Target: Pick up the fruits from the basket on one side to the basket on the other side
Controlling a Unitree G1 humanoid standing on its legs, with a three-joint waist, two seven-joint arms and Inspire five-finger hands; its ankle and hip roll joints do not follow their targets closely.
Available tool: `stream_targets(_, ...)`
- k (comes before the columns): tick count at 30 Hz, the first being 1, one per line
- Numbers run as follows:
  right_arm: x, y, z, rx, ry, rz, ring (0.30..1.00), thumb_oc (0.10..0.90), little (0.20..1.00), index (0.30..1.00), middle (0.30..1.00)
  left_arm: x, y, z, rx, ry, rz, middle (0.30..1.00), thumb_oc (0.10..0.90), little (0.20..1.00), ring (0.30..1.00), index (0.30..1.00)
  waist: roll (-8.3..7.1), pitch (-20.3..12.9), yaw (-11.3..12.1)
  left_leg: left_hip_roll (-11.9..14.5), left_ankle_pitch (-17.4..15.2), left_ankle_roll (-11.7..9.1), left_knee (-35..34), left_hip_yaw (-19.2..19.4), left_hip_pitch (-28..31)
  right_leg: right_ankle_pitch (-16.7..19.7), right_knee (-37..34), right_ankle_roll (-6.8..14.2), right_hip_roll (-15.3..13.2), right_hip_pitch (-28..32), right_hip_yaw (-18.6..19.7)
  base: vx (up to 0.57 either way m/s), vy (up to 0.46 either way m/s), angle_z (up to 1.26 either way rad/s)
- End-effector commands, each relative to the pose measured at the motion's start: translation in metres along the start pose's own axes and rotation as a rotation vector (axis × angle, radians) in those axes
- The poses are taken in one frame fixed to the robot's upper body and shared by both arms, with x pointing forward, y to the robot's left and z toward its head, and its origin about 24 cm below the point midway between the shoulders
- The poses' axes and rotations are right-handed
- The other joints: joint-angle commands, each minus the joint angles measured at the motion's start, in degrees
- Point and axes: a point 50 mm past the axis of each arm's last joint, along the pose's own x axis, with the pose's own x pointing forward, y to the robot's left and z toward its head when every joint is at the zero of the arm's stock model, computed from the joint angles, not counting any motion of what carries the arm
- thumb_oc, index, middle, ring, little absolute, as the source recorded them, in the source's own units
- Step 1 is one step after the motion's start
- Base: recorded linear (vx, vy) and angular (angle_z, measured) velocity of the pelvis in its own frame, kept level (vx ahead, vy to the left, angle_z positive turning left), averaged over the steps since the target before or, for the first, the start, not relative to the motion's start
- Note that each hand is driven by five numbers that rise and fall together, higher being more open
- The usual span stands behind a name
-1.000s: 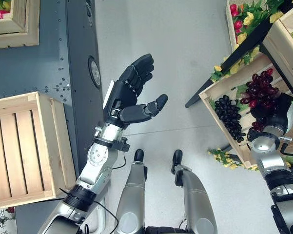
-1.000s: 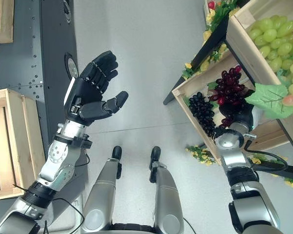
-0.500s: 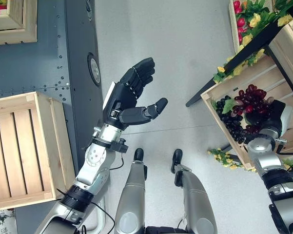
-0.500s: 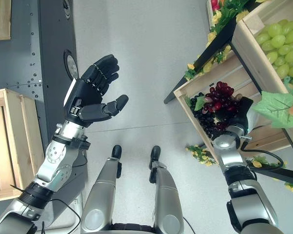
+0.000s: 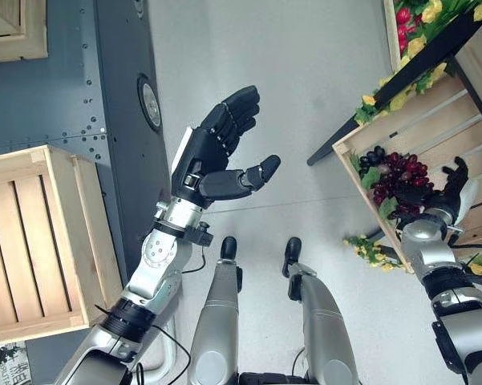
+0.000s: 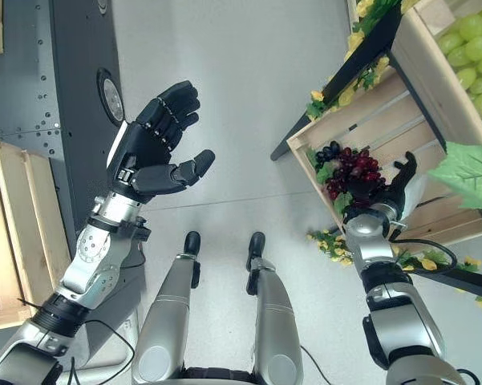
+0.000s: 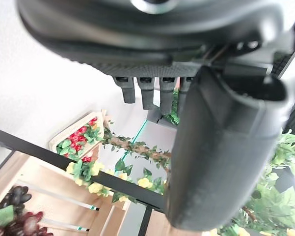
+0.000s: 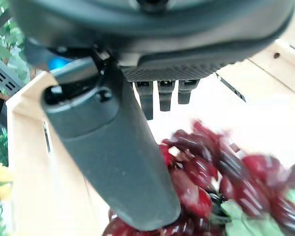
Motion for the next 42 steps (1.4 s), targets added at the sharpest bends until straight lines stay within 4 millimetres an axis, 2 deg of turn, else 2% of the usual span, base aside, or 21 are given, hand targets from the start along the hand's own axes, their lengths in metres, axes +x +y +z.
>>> stream_targets(1,0.032,-0.049,0.057,0.142,-0.169,-0.309,0.9,0.8,0.9,0.9,0.9,0.021,-0.015,0.045,-0.034,-0.267,-0.085,0.9,0.8,0.9,0.9,0.9,2.32,-0.8,0.0,-2.3,1.2,2.9,-0.9,4.5,-2.0,-3.0,1.1,-3.0,2.0,5.3,-2.3,-0.04,0.033,-0.03)
stream_targets(7,0.034,-0.057,0.077,0.138,-0.231,-0.417,0.9,0.8,0.9,0.9,0.9,0.025,-0.017,0.049,-0.044,-0.291,-0.081,0.9,0.8,0.9,0.9,0.9,2.4,-0.8,-0.3,-2.6,1.8,3.0,-1.9,4.6,-1.7,-2.6,0.8,-2.9,1.9,5.0,-2.1,-0.03,0.024,-0.01)
stream_targets(10,0.034,-0.059,0.08,0.138,-0.248,-0.431,0.9,0.8,0.9,0.9,0.9,0.025,-0.017,0.049,-0.049,-0.295,-0.081,0.9,0.8,0.9,0.9,0.9,2.38,-0.8,-0.3,-2.8,2.0,3.0,-2.4,4.6,-1.2,-2.5,0.4,-2.9,1.8,5.4,-2.1,0.0,0.0,0.0)
stream_targets(16,0.028,-0.053,0.096,0.18,-0.339,-0.368,0.9,0.8,0.9,0.9,0.9,0.025,-0.019,0.051,-0.054,-0.308,-0.081,0.9,0.8,0.9,0.9,0.9,1.96,-0.8,-0.5,-3.0,2.2,3.1,-4.0,4.7,0.8,-2.3,-1.0,-2.8,1.6,6.8,-2.1,-0.01,0.021,0.0)
stream_targets(23,0.025,-0.054,0.092,0.137,-0.337,-0.348,0.9,0.8,0.9,0.9,0.9,0.022,-0.017,0.051,-0.057,-0.31,-0.069,0.9,0.8,0.9,0.9,0.9,1.04,-0.8,-0.7,-3.1,2.7,3.2,-6.5,5.1,5.2,-1.6,-3.7,-2.6,1.5,10.8,-1.6,0.0,0.038,0.0)
stream_targets(27,0.016,-0.043,0.095,0.24,-0.347,-0.194,0.9,0.8,0.9,0.9,0.9,0.018,-0.018,0.05,-0.056,-0.307,-0.064,0.9,0.8,0.9,0.9,0.9,0.57,-0.8,-0.8,-3.1,2.9,3.2,-8.2,5.4,8.3,-1.5,-5.2,-2.5,1.2,13.7,-1.4,0.01,0.052,0.01)
stream_targets(29,0.001,-0.031,0.094,0.359,-0.355,-0.043,0.9,0.8,0.9,0.9,0.9,0.015,-0.016,0.049,-0.053,-0.301,-0.051,0.9,0.8,0.9,0.9,0.9,0.11,-0.8,-0.9,-3.1,3.4,3.1,-10.0,5.5,11.1,-1.2,-6.8,-2.4,1.0,16.3,-1.1,0.03,0.066,-0.01)
stream_targets(33,-0.018,-0.024,0.087,0.506,-0.37,0.074,0.9,0.8,0.9,0.9,0.9,0.01,-0.014,0.046,-0.049,-0.292,-0.044,0.9,0.8,0.9,0.9,0.9,-0.64,-0.8,-1.2,-3.0,3.6,3.2,-12.4,5.9,14.9,-0.7,-9.1,-2.2,0.9,19.8,-0.8,0.03,0.042,-0.04)
stream_targets(37,-0.044,-0.012,0.072,0.672,-0.338,0.259,0.9,0.8,0.9,0.9,0.9,0.004,-0.014,0.04,-0.05,-0.271,-0.016,0.9,0.8,0.9,0.9,0.9,-1.23,-2.9,-1.8,-2.9,3.8,3.1,-14.9,5.9,18.1,-0.5,-11.2,-1.9,0.9,22.7,-0.1,0.05,0.065,-0.09)
stream_targets(39,-0.064,-0.006,0.063,0.795,-0.335,0.434,0.9,0.8,0.9,0.9,0.9,-0.002,-0.014,0.035,-0.051,-0.252,0.0,0.9,0.8,0.9,0.9,0.9,-1.5,-4.3,-2.0,-3.0,4.1,3.2,-16.3,5.9,19.9,-0.4,-12.2,-1.8,0.8,24.3,0.2,0.07,0.071,-0.02)
stream_targets(42,-0.083,-0.003,0.055,0.884,-0.348,0.607,0.9,0.8,0.9,0.9,0.9,-0.01,-0.012,0.03,-0.059,-0.234,0.01,0.9,0.8,0.9,0.9,0.9,-1.66,-6.3,-2.1,-3.0,4.5,3.1,-18.1,6.0,21.9,-0.3,-13.6,-1.6,0.6,26.2,0.1,0.07,0.072,-0.05)
